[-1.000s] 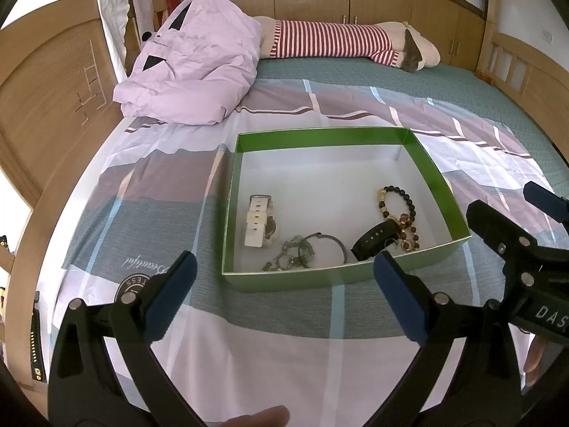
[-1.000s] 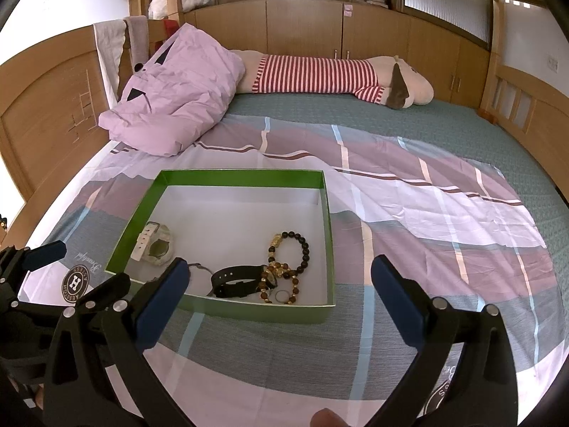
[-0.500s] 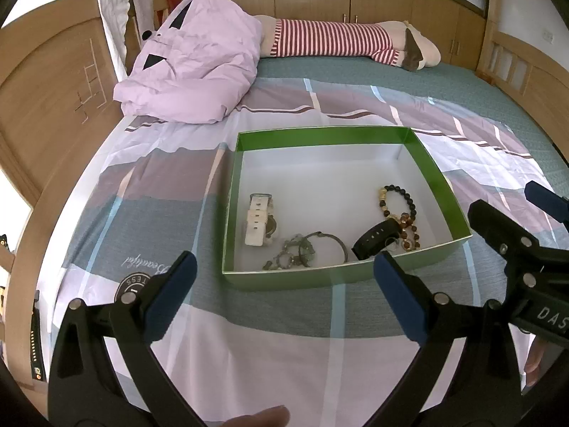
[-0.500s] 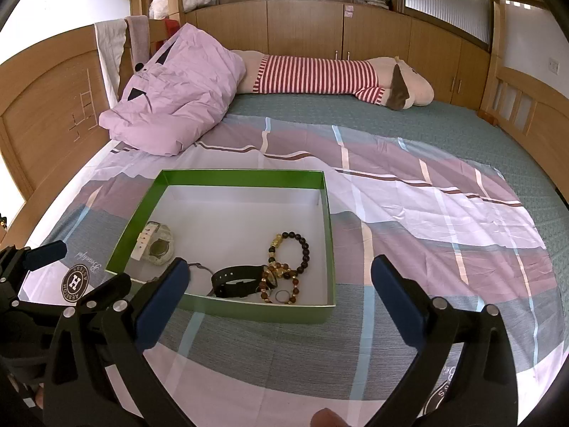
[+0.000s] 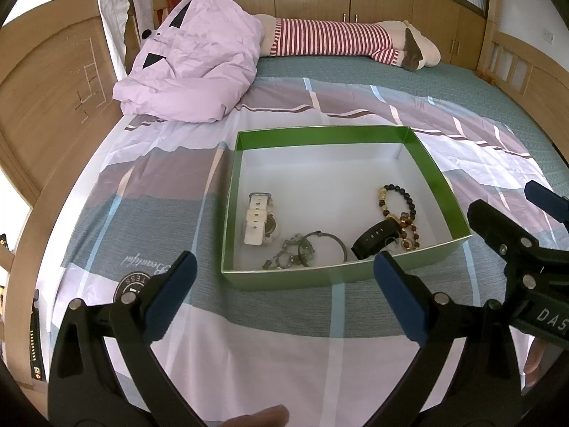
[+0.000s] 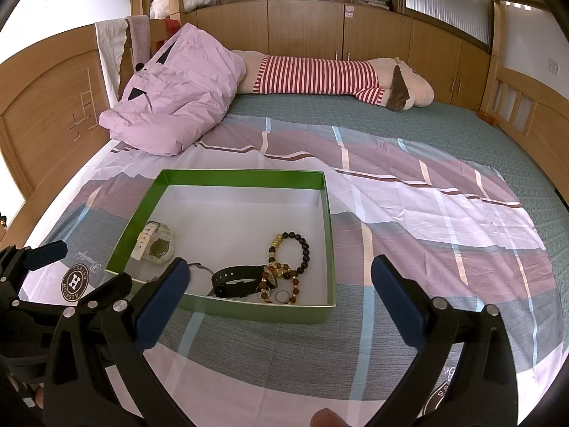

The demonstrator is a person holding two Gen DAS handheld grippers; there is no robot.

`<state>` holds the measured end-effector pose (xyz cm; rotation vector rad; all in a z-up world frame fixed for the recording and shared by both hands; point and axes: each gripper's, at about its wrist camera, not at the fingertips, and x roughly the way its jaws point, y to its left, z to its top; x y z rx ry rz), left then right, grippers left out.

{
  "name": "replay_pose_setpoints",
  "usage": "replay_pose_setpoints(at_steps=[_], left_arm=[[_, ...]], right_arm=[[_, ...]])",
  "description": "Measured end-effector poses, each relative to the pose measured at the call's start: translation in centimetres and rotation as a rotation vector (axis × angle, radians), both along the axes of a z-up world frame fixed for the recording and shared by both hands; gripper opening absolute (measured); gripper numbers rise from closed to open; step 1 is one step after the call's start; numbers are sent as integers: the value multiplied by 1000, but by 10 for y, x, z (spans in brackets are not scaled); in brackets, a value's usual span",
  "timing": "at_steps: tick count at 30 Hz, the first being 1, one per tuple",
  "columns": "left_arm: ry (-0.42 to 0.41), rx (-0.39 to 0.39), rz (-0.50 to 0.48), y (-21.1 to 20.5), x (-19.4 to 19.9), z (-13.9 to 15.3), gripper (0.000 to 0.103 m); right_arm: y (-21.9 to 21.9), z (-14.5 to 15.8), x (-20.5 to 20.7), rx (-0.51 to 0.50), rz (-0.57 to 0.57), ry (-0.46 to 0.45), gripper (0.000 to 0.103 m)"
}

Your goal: Organize jewelry

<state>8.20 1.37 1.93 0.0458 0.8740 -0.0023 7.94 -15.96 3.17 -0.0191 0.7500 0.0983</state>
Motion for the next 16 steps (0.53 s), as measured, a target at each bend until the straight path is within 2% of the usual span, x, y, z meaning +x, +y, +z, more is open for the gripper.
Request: replay_pose_setpoints(at_steps=[16], left_arm=[[12,4,2,-2,0,-5,101]], right_arm=[[-1,0,0,1,2,0,102]])
